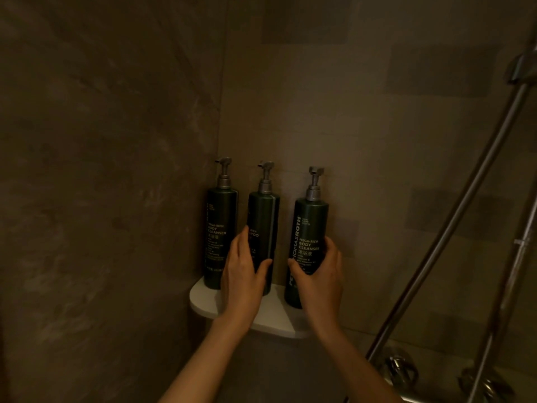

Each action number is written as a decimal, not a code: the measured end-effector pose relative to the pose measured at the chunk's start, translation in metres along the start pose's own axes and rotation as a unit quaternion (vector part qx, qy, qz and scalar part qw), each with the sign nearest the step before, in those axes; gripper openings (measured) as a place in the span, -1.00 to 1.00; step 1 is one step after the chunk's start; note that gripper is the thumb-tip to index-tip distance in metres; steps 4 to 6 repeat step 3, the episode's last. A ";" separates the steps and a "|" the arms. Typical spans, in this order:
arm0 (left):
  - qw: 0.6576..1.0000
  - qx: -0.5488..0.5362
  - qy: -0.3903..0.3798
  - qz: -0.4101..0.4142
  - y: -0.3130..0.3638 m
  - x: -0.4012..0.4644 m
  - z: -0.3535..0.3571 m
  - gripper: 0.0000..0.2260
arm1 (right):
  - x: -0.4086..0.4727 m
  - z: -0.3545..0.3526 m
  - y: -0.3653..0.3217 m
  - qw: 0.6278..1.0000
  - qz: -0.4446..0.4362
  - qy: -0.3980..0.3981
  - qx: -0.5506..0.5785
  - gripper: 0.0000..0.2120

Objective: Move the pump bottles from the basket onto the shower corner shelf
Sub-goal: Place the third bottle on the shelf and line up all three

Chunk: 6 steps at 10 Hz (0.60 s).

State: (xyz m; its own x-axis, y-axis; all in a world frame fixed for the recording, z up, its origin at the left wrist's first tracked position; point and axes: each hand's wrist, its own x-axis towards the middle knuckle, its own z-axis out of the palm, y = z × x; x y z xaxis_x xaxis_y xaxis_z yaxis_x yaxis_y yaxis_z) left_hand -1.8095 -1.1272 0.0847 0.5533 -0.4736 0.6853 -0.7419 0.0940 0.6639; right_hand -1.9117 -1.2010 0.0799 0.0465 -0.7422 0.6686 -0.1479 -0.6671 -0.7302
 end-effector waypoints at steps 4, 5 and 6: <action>1.000 0.006 0.012 0.011 -0.002 -0.007 -0.005 -0.37 | -0.007 -0.011 -0.005 1.000 -0.011 -0.006 0.005 -0.27; 1.000 0.006 0.012 0.011 -0.002 -0.007 -0.005 -0.37 | -0.007 -0.011 -0.005 1.000 -0.011 -0.006 0.005 -0.27; 1.000 0.006 0.012 0.011 -0.002 -0.007 -0.005 -0.37 | -0.007 -0.011 -0.005 1.000 -0.011 -0.006 0.005 -0.27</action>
